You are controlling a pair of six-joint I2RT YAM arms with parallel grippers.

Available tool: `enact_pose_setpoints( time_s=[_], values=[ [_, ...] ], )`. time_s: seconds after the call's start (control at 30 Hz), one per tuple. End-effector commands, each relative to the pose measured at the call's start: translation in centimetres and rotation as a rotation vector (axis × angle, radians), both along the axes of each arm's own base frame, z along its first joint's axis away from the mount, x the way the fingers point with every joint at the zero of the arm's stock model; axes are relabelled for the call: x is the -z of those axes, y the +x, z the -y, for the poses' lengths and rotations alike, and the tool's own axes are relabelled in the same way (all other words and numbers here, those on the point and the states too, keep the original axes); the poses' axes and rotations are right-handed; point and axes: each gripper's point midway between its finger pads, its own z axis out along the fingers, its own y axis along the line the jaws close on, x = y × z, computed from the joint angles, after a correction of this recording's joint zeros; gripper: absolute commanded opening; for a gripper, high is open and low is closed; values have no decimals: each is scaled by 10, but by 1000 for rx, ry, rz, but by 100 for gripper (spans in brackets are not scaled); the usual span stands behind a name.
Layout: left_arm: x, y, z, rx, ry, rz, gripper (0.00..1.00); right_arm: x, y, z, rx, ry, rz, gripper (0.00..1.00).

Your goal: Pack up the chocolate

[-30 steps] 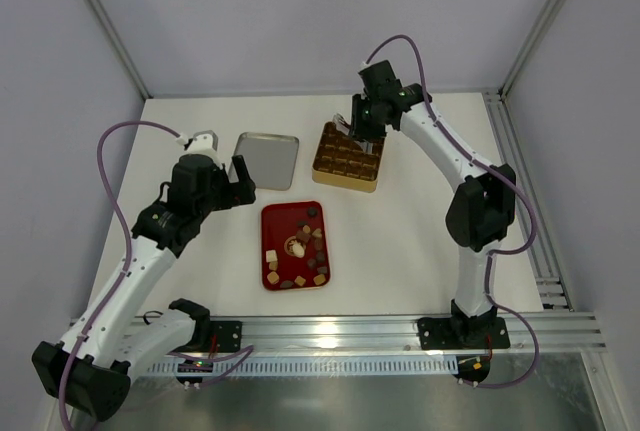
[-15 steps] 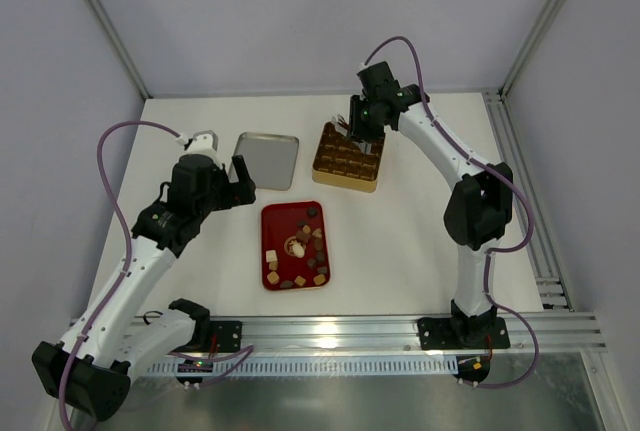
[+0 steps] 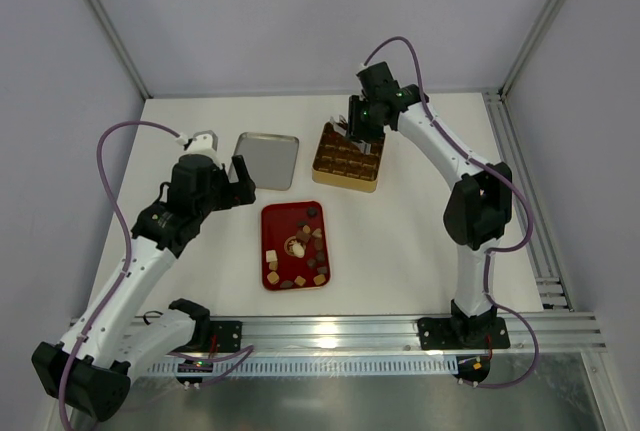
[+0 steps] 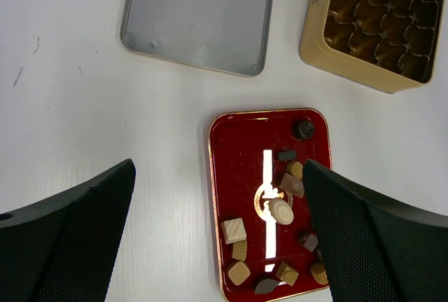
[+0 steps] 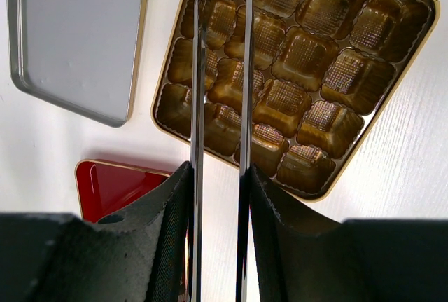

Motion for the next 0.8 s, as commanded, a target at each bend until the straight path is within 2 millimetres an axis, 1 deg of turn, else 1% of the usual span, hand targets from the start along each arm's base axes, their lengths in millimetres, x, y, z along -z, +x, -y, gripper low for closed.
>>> enact_pose_setpoints(
  time_s=[0.0,0.03,0.13,0.17,0.2,0.23,0.27,0.3,0.33,0.37,0.4,0.43,0.47,0.5,0.53,0.57,0.6,0.67,0.7,0.73,0.77],
  values=[
    [-17,2,-1,-6,-12,52,100,-16,8,-10,-12,27,50,39],
    [-18,2,-1,-6,-12,54,100,-23,6,-12,-18,29,63,39],
    [-17,2,-1,-6,-12,52,100,-32,-1,-11,-27,16,75,39],
    [-18,2,-1,-5,-14,55,100,-41,-6,-12,-33,20,92,39],
    [-18,2,-1,-2,-12,54,100,-44,-10,-12,-42,16,96,39],
    [-19,2,-1,-3,-15,56,100,-41,-16,-10,-42,0,91,39],
    [-19,2,0,-2,-15,56,100,-54,-25,-12,-53,4,114,39],
    [-18,2,0,-1,-13,54,100,-55,-30,-11,-57,2,118,39],
    [-20,2,0,-2,-16,57,100,-51,-38,-10,-63,-6,105,39],
    [-19,2,0,-1,-14,56,100,-52,-45,-10,-73,-5,104,39],
    [-19,2,-1,-3,-16,58,100,-64,-58,-13,-92,8,124,39],
    [-20,2,-1,-3,-15,59,100,-54,-71,-14,-111,-5,101,39],
    [-20,2,-1,-6,-15,60,100,-52,-80,-16,-127,-13,98,39],
    [-20,2,-1,-5,-15,59,99,-61,-98,-22,-163,-7,114,39],
    [-20,2,-1,-3,-15,59,100,-51,-111,-21,-180,-23,85,39],
    [-20,2,-1,-6,-15,60,100,-50,-121,-22,-197,-27,79,39],
    [-20,2,-1,-6,-15,60,100,-46,-143,-27,-239,-31,69,39],
    [-19,2,-1,-4,-12,57,100,-44,-164,-30,-274,-28,59,39],
    [-19,2,-1,-7,-13,57,100,-34,-176,-30,-293,-38,31,39],
    [-20,2,-1,-7,-13,58,100,-39,-190,-33,-321,-25,38,39],
    [-19,2,-1,-7,-14,55,100,-36,-198,-33,-334,-25,25,39]
  ],
)
